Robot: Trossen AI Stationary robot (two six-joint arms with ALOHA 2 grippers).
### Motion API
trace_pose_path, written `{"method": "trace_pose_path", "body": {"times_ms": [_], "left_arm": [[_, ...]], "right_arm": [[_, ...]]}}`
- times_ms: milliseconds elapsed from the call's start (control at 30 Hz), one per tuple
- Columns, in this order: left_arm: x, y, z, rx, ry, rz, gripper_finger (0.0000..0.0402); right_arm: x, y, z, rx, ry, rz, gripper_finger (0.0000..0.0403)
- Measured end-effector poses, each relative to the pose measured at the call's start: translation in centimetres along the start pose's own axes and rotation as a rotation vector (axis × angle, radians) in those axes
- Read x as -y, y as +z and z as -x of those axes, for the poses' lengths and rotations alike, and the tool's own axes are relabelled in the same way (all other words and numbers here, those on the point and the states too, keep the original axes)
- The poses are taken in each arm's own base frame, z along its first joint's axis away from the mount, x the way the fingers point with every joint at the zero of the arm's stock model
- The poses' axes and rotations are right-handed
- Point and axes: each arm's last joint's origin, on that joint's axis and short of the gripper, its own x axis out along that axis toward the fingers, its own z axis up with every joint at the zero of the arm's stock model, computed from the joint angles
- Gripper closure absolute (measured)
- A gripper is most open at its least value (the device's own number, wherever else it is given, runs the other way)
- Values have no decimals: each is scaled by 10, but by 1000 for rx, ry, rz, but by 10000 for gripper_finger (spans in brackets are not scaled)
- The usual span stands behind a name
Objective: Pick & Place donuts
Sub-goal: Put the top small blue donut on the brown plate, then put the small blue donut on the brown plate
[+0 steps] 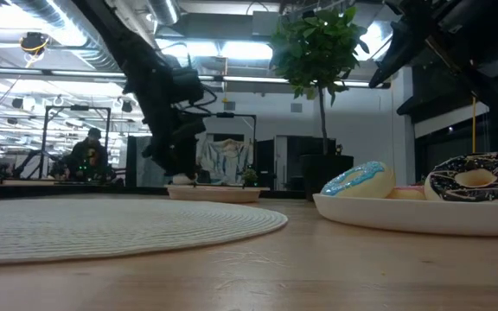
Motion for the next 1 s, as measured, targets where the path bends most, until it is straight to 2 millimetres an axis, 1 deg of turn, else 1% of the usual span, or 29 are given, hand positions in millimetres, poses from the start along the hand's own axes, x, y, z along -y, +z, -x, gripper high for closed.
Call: {"method": "trace_pose_path", "body": {"times_ms": [133,333,533,700,833,1000], "left_arm": [[-1,0,-4,-6,6,9,185],[0,3,-5,32,-10,1,158],[-6,5,-5,40,8,14,133],[-11,5,-3,38,-2,35,119],[-9,7,8,48,-59,31,122],[1,3,33,49,-74,-50,131]], "right_arm": [[0,0,0,1,3,-4,120],[-2,0,0,9,12,-16,120],[-2,1,-1,17,14,-23,120],[-2,1,-1,18,14,-24,120],[-2,1,-1,18,16,-26,120],[-3,1,-1,18,19,-29,120]]}}
